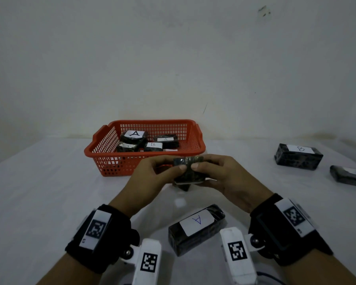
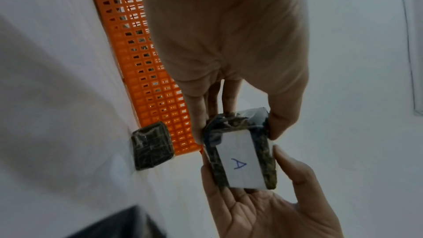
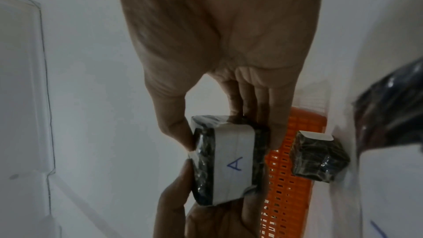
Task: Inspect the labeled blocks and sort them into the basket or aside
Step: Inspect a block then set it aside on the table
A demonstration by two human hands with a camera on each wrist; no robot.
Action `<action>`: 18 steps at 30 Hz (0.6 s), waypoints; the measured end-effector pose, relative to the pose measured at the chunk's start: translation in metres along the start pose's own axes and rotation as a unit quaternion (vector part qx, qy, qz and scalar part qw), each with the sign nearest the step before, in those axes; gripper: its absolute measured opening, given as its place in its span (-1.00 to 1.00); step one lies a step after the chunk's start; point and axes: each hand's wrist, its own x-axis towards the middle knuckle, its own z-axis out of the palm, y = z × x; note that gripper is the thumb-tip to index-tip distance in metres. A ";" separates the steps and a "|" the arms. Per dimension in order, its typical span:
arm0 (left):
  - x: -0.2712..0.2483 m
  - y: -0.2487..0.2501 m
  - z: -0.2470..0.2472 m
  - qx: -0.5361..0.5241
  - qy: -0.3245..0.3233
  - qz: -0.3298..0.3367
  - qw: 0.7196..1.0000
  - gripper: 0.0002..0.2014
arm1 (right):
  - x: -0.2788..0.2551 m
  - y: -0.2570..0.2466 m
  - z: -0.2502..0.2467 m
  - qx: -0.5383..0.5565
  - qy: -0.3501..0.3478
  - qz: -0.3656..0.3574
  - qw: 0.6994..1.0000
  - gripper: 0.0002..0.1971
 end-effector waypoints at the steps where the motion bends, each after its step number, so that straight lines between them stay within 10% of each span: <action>1: 0.000 0.000 -0.001 0.003 0.005 0.009 1.000 -0.75 | 0.001 0.000 0.001 0.007 -0.010 0.001 1.000 -0.66; 18: -0.001 0.002 -0.004 -0.032 -0.006 -0.013 0.999 -0.43 | 0.004 0.006 -0.004 -0.031 -0.030 -0.064 0.997 -0.53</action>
